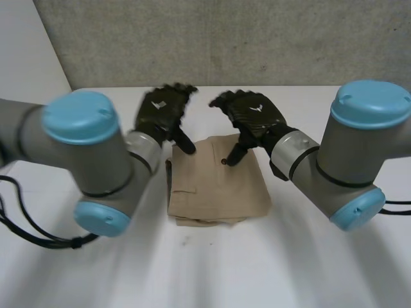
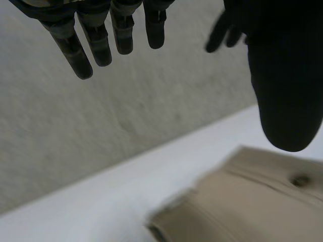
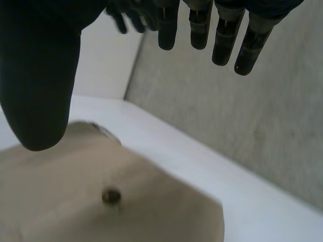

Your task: Fold the shorts.

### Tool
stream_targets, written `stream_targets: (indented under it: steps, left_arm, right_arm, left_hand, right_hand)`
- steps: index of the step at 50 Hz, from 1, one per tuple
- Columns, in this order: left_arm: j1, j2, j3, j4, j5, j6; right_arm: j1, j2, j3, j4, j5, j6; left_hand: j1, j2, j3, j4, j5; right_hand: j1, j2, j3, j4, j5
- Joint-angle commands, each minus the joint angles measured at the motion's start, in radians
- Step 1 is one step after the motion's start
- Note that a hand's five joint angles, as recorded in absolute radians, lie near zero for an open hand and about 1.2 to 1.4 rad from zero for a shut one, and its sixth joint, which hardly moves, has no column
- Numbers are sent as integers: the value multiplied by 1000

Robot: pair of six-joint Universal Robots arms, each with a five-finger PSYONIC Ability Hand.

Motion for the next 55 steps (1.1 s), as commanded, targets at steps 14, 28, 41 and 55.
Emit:
stream_targets:
  steps: [14,28,41,55]
  left_arm:
    - [-38,-220,67,-220,-137,87]
    - [12,198,26,-240,-84,90]
    - [333,466,98,-548,173,-65]
    - [365,491,87,-595,253,-74]
  right_arm:
    - [-35,269,-156,256,150,-220]
    - [-71,-128,-112,195,179,-86]
    - [-212,-398,-101,256,351,-82]
    - [-221,-396,-109,355,273,-119]
  left_hand:
    - [5,-9,-23,-11,-27]
    - [-13,-26,-40,-28,-45]
    - [-4,-18,-31,-20,-36]
    - [-13,-26,-40,-28,-45]
  right_hand:
    - [-30,-50,-40,-63,-73]
    - [-30,-50,-40,-63,-73]
    - [-30,-50,-40,-63,-73]
    - [-30,-50,-40,-63,-73]
